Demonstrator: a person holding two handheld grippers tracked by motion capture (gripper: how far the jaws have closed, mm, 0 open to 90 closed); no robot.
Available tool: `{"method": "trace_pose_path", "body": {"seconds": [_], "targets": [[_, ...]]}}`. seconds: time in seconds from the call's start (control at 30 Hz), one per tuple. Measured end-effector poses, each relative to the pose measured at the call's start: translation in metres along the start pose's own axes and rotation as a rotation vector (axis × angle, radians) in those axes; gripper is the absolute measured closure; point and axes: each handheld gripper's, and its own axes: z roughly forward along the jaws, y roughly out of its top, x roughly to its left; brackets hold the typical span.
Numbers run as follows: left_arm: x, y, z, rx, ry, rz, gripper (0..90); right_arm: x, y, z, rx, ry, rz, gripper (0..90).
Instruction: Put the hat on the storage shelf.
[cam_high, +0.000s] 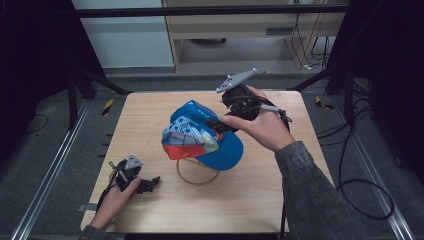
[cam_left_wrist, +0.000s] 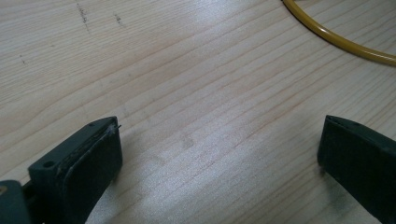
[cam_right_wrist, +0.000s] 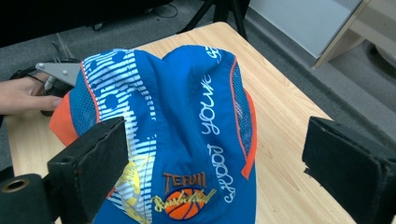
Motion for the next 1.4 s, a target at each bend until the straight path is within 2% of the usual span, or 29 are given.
{"method": "trace_pose_path", "body": {"seconds": [0.2, 0.33, 0.57, 0.77, 0.87, 1.07, 1.4], "targets": [[0.0, 0.0, 0.0, -0.002, -0.001, 0.0, 0.0, -0.004, -0.015, -0.007, -0.02, -0.031, 0.012, 6.5], [0.0, 0.0, 0.0, 0.001, -0.001, 0.0, 0.0, -0.01, -0.027, -0.016, -0.043, -0.068, 0.047, 7.1], [0.0, 0.0, 0.0, 0.002, -0.001, -0.001, 0.0, -0.02, -0.067, -0.037, -0.077, -0.144, 0.105, 9.4], [0.0, 0.0, 0.0, 0.001, -0.001, -0.001, 0.0, -0.024, -0.102, -0.047, -0.088, -0.179, 0.116, 10.9], [0.0, 0.0, 0.0, 0.003, 0.001, 0.0, 0.0, -0.024, -0.117, -0.047, -0.089, -0.194, 0.124, 11.1], [0.0, 0.0, 0.0, 0.001, -0.001, 0.0, 0.0, -0.025, -0.149, -0.039, -0.081, -0.202, 0.18, 12.3], [0.0, 0.0, 0.0, 0.001, 0.0, 0.0, 0.0, -0.025, -0.188, -0.019, -0.03, -0.206, 0.199, 13.3]]}}
